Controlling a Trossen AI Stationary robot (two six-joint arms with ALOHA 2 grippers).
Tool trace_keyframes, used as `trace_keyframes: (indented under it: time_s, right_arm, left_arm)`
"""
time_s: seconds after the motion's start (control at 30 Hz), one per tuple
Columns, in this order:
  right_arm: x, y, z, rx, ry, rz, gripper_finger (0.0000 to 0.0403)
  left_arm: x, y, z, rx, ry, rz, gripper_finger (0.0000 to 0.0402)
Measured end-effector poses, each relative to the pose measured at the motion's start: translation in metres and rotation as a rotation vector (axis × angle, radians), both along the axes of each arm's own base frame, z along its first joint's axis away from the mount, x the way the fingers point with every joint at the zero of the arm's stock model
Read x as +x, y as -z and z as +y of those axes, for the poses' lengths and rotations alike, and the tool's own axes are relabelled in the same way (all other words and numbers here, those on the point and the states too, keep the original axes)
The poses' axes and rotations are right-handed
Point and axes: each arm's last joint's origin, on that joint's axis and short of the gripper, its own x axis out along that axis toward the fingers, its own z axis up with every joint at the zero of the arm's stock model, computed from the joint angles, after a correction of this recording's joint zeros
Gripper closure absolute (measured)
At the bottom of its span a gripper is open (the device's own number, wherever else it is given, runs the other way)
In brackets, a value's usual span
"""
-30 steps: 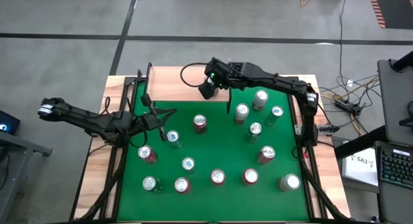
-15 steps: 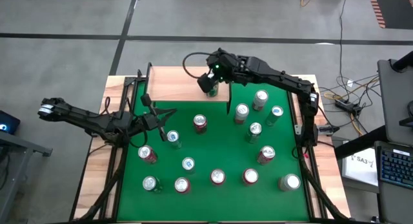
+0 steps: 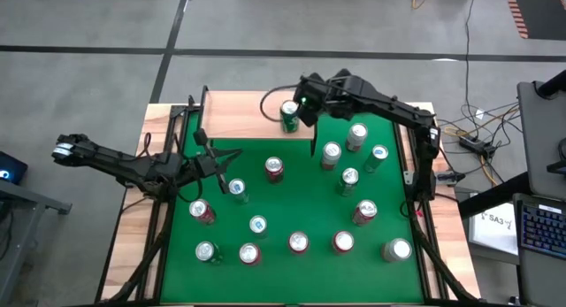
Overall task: Place canned beverage on shelf
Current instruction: Put the blue can on the shelf
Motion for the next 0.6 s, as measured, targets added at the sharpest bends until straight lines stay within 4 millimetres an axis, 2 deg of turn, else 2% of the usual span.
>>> trace_keyframes:
  time_s: [0.2,0.4,0.47,0.6]
  right_arm:
    - [0.01,0.027,-0.002,-0.001,-0.037,0.046,0.0288]
    - [0.011,0.033,-0.002,0.001,-0.055,0.032,0.0376]
    - [0.015,0.037,-0.002,0.024,-0.082,0.009,0.0389]
    - [0.022,0.04,-0.001,0.095,-0.142,-0.067,0.039]
  left_arm:
    - [0.0,0.002,-0.001,-0.04,0.007,0.003,0.0399]
    - [-0.001,0.005,-0.004,-0.039,0.024,0.034,0.0399]
    - [-0.001,0.005,-0.004,-0.043,0.024,0.031,0.0399]
    - [-0.001,0.005,-0.004,-0.044,0.024,0.031,0.0399]
